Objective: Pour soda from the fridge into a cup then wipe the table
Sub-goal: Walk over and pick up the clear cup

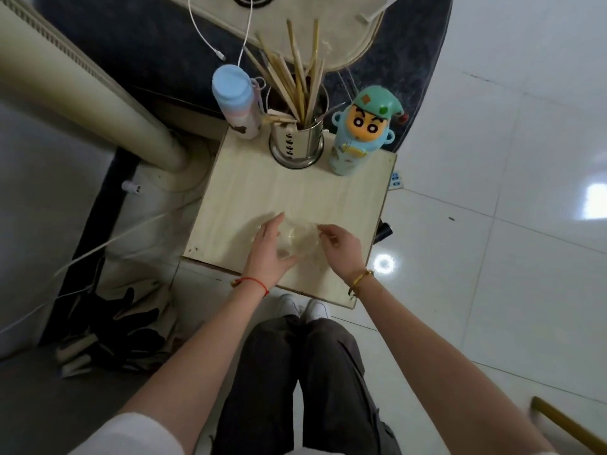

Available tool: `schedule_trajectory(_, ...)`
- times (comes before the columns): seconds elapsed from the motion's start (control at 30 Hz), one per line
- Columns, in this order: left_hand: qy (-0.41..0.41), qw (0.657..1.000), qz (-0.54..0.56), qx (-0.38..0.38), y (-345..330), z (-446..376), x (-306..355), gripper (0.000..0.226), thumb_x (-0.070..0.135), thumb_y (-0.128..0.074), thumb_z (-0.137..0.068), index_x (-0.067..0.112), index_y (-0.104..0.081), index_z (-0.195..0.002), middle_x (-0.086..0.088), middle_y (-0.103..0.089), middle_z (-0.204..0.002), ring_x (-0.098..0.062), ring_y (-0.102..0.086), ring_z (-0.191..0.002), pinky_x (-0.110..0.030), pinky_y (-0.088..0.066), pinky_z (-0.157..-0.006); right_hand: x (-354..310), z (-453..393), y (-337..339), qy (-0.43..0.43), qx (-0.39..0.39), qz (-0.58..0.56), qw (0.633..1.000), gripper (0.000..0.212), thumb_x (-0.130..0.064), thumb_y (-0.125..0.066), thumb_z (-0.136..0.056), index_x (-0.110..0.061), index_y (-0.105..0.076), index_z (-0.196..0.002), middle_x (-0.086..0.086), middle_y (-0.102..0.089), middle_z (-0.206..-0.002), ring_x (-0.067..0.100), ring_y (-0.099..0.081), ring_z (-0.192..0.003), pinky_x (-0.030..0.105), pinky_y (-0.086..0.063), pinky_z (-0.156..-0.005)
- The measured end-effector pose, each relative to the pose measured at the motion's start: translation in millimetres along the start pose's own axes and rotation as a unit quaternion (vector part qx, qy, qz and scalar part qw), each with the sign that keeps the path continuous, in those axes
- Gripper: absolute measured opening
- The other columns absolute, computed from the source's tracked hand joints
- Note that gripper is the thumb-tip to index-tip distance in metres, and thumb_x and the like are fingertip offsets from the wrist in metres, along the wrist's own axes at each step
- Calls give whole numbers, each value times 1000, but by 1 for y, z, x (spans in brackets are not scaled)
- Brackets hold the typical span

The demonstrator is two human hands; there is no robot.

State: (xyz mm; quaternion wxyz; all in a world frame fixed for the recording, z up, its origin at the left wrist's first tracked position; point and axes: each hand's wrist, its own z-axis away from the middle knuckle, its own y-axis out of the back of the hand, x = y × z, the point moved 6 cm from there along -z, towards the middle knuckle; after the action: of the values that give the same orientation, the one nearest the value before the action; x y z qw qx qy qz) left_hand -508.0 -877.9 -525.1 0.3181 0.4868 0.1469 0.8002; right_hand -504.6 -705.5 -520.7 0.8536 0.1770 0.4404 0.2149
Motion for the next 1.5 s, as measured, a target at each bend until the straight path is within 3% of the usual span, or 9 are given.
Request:
schedule_trajectory(0.1,-26,999,16,9,-5,-7,-1,78,24,-85,-71,25,-45,-139,2,-51,-138,-18,-53,-121,-42,-47,-102,3,-6,-9,5,6,-6,1000,26,-17,-54,-95,-12,-68,-117,6,-72,-109,16,-65,-97,23,-49,-87)
schedule_trajectory(0.27,-35,998,40,26,9,-2,13,69,33,-84,-72,26,-51,-132,10,-59,-128,-10,-57,-112,-34,-52,-94,-7,0,-7,-4,-2,-23,1000,24,-17,-54,-96,-9,-68,-114,6,-72,-102,13,-61,-89,20,-43,-79)
schedule_trajectory(0.53,-54,997,57,1,63,51,89,71,30,-85,-72,23,-52,-134,9,-61,-129,-6,-55,-117,-25,-47,-100,-58,58,40,-43,-21,-92,995,24,-15,-52,-95,-11,-72,-106,5,-72,-88,21,-67,-85,39,-57,-83)
schedule_trajectory(0.7,-77,995,52,-33,95,100,147,70,33,-83,-72,23,-53,-134,12,-60,-129,-4,-56,-117,-26,-48,-100,-94,120,86,-66,-17,-156,985,25,-16,-53,-97,-4,-71,-109,2,-71,-90,11,-66,-76,19,-56,-70)
schedule_trajectory(0.8,-92,993,44,-62,107,127,173,70,36,-83,-72,24,-54,-134,12,-61,-126,-5,-57,-114,-28,-50,-97,-107,159,111,-65,-6,-197,978,24,-12,-52,-97,-3,-71,-109,4,-71,-89,11,-66,-73,17,-55,-68)
schedule_trajectory(1.03,-121,985,35,-116,118,182,216,69,41,-82,-71,29,-53,-132,12,-62,-124,0,-57,-111,-23,-50,-93,-111,235,141,-72,36,-263,961,21,-16,-58,-95,-6,-74,-104,8,-76,-92,15,-67,-74,23,-56,-71)
schedule_trajectory(1.23,-167,970,7,-175,106,220,244,65,35,-84,-72,27,-55,-130,13,-63,-120,7,-57,-103,-9,-44,-80,-100,301,152,-97,93,-345,929,19,-9,-55,-96,-15,-72,-92,3,-73,-83,14,-65,-70,17,-54,-63)
schedule_trajectory(1.37,-227,944,-34,-236,86,244,274,63,37,-83,-73,31,-55,-128,14,-62,-119,-1,-58,-106,-10,-45,-81,-85,347,159,-112,164,-398,895,21,-9,-55,-96,-20,-72,-88,4,-74,-85,17,-67,-76,23,-56,-70)
schedule_trajectory(1.5,-282,906,-67,-309,56,275,302,63,37,-82,-73,31,-55,-130,13,-62,-120,-2,-58,-106,-14,-46,-84,-60,398,167,-130,245,-439,855,17,-13,-57,-96,-14,-73,-99,5,-75,-90,19,-69,-83,28,-56,-79)
